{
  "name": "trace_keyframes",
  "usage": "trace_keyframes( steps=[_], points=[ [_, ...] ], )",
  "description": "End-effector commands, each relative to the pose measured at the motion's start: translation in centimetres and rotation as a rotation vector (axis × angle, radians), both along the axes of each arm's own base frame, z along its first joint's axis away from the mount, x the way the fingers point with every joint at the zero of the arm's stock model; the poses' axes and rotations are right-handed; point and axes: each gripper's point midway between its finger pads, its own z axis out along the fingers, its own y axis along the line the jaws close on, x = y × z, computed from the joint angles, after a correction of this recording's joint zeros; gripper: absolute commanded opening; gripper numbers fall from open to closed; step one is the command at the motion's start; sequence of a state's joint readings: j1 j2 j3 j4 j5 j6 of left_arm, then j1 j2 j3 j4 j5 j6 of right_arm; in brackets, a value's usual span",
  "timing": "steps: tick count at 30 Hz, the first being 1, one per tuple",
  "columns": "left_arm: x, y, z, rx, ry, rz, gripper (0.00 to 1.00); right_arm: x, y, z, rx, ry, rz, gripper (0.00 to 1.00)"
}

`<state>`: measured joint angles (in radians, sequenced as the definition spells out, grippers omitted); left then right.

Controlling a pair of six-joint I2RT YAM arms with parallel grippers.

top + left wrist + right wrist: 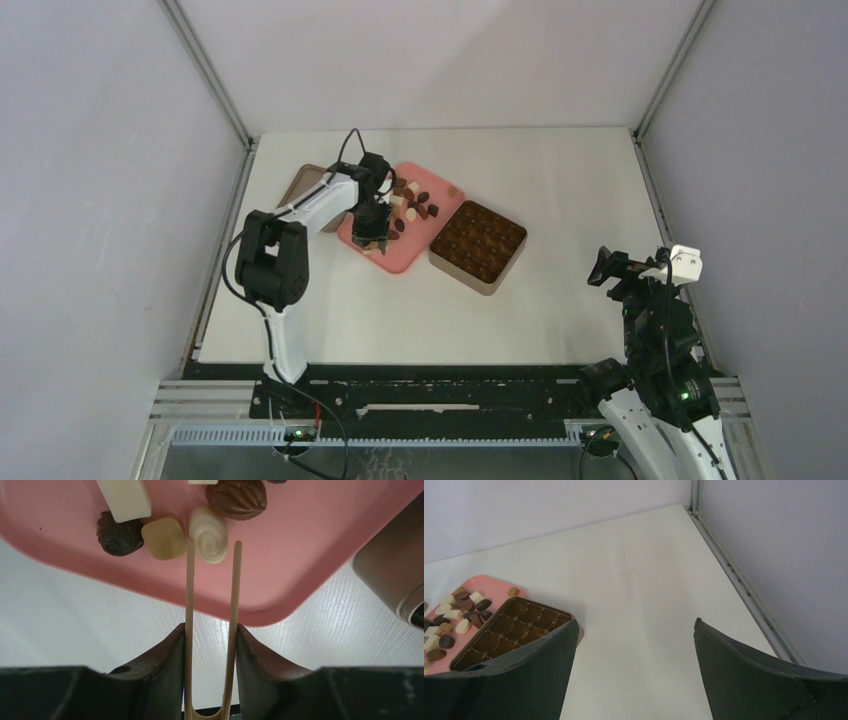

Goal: Pack the chocolate
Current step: Pick up the fake chocolate from the plate.

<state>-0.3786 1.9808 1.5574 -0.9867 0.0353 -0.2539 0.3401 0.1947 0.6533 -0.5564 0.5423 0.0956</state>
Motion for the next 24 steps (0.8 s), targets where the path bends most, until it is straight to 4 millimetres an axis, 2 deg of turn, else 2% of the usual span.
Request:
trace_keyframes(
  steps=[1, 8, 15, 24],
  points=[
    [1.2, -1.8, 2.0, -0.065, -0.050, -0.020, 0.42, 0.1, 0.0, 1.1, 0.011, -0.050, 0.000, 0.93],
    [0.6, -2.1, 2.1, -0.077, -0.039, -0.028, 0.41, 0.1, 0.0, 1.1, 0.012, -0.051, 0.004, 0.94],
    [0.3, -0.8, 1.6, -0.026, -0.020, -0.006, 0.41, 0.2, 0.1, 1.0, 0.013, -0.050, 0.006, 0.94],
    [0.3, -1.3, 0.6, -0.042, 0.007, -0.005, 0.43, 0.2, 0.1, 1.0, 0.013, -0.053, 0.008, 0.94]
  ],
)
